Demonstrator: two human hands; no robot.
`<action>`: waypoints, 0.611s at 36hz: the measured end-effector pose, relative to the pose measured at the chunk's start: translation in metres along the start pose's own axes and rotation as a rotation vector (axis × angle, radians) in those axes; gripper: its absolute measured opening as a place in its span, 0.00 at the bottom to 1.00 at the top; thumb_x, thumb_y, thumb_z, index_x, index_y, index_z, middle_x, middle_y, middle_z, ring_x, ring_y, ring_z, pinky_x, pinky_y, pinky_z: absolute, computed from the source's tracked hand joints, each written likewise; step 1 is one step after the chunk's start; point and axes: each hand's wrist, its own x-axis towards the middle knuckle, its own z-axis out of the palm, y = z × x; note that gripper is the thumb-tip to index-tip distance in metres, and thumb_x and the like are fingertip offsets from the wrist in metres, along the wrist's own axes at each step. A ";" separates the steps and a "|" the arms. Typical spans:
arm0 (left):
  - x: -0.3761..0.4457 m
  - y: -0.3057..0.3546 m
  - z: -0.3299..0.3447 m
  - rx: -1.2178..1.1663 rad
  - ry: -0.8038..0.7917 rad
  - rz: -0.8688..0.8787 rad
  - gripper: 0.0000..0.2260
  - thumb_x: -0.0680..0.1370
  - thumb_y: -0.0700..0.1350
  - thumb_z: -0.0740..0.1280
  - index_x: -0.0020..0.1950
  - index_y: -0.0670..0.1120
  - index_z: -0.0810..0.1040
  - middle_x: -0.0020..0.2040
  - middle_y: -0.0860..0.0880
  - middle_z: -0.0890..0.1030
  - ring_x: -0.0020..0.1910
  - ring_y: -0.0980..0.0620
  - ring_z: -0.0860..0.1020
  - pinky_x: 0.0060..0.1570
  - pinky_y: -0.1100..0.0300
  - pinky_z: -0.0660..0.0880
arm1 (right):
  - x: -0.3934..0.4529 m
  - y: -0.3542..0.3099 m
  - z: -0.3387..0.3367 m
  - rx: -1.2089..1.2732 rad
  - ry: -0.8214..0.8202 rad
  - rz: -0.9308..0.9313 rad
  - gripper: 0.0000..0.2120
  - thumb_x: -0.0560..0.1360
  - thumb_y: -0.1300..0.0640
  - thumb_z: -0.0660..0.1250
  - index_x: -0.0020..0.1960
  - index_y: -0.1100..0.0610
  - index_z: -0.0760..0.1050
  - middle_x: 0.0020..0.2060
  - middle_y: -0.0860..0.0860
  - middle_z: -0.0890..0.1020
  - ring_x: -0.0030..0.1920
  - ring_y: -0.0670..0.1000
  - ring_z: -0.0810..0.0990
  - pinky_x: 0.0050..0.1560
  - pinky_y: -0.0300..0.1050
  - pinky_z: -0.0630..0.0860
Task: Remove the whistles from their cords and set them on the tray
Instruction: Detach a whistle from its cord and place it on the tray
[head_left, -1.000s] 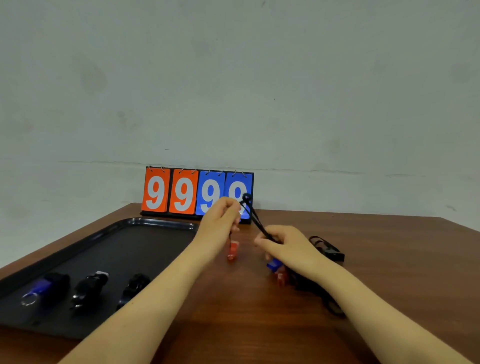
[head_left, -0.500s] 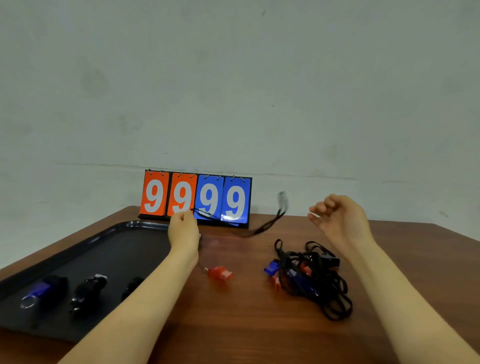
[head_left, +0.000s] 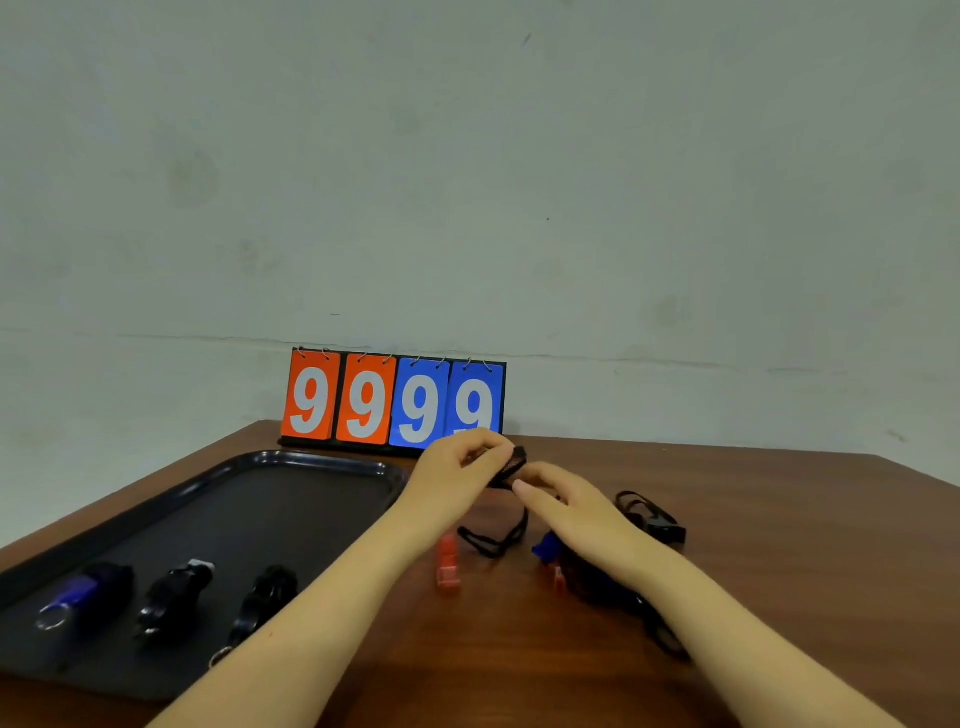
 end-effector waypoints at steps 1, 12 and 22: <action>0.000 0.000 -0.001 -0.022 0.001 -0.003 0.07 0.80 0.46 0.64 0.45 0.56 0.78 0.43 0.59 0.80 0.41 0.69 0.76 0.41 0.77 0.71 | 0.001 0.001 0.000 -0.005 0.013 -0.006 0.06 0.80 0.46 0.59 0.56 0.38 0.71 0.54 0.35 0.76 0.54 0.29 0.73 0.49 0.26 0.68; -0.001 0.004 -0.001 -0.172 -0.017 -0.019 0.10 0.81 0.43 0.61 0.42 0.49 0.77 0.26 0.63 0.74 0.27 0.67 0.72 0.29 0.74 0.67 | -0.006 -0.003 0.002 0.195 -0.030 -0.033 0.13 0.82 0.48 0.57 0.52 0.50 0.80 0.53 0.45 0.83 0.56 0.43 0.79 0.60 0.39 0.73; 0.004 -0.016 -0.004 0.080 0.013 -0.049 0.14 0.80 0.50 0.63 0.35 0.50 0.78 0.35 0.46 0.80 0.36 0.60 0.74 0.40 0.67 0.70 | 0.010 -0.001 -0.018 1.037 0.277 0.134 0.18 0.83 0.54 0.54 0.35 0.56 0.62 0.23 0.46 0.58 0.21 0.44 0.55 0.21 0.38 0.53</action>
